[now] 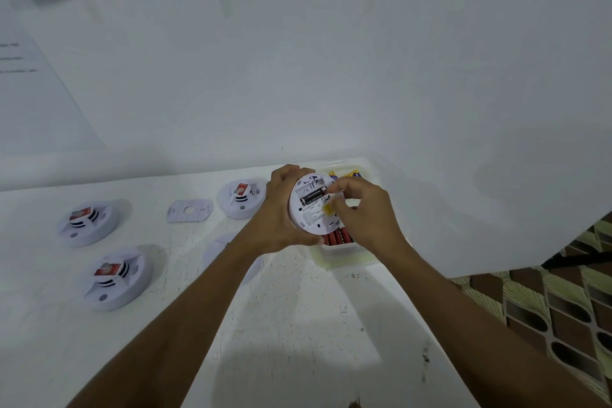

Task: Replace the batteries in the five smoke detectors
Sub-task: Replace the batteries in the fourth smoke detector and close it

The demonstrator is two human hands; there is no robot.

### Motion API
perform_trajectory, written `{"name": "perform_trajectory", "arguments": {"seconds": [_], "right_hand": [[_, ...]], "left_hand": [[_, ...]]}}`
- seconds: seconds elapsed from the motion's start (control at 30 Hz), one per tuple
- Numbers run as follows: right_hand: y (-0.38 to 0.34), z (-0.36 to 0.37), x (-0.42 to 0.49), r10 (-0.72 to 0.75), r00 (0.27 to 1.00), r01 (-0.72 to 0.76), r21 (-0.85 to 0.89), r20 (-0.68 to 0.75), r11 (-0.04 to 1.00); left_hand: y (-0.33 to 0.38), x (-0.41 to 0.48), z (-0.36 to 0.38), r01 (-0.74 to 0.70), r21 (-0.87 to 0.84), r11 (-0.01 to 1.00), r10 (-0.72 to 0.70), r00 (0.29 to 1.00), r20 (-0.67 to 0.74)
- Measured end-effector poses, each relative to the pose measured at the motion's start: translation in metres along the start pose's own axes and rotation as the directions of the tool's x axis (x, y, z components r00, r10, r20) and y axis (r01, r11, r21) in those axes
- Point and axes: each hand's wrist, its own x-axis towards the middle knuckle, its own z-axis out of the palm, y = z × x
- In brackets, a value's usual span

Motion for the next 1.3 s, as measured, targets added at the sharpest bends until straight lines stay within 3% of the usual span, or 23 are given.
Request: {"name": "perform_trajectory", "arguments": {"seconds": [0.27,0.47,0.67,0.83,1.1,1.17,1.2,1.3], "right_hand": [[-0.006,0.005,0.001,0.22,0.975,-0.224,0.156,0.041,0.962],[-0.007,0.007,0.003,0.257,0.966,-0.259,0.19,0.039,0.947],[-0.01,0.004,0.004,0.202,0.979,-0.196,0.214,-0.004,0.957],[-0.011,0.004,0.002,0.049,0.979,-0.037,0.064,-0.199,0.997],[-0.009,-0.018,0.011,-0.005,0.984,0.034,0.164,-0.176,0.986],[0.004,-0.038,0.019,-0.02,0.99,0.024,0.032,-0.138,0.999],[0.012,-0.048,0.024,-0.029,0.995,0.017,-0.118,-0.099,0.993],[0.032,-0.066,0.031,-0.002,0.995,0.06,-0.598,0.096,0.799]], "left_hand": [[-0.003,0.002,0.002,0.026,0.016,1.0,-0.026,1.0,0.008],[-0.006,0.006,0.003,0.002,0.023,1.0,-0.002,1.0,-0.008],[-0.012,0.011,0.002,-0.001,0.017,1.0,0.001,1.0,-0.026],[-0.016,0.013,0.013,0.046,0.051,0.998,-0.046,0.999,-0.012],[-0.021,0.011,0.012,0.015,0.011,1.0,-0.015,0.999,-0.037],[-0.027,0.01,0.005,0.006,0.004,1.0,-0.006,0.999,-0.05],[-0.03,0.009,0.002,0.017,0.005,1.0,-0.017,0.999,-0.051],[-0.034,0.009,-0.002,0.038,0.017,0.999,-0.038,0.998,-0.042]]}}
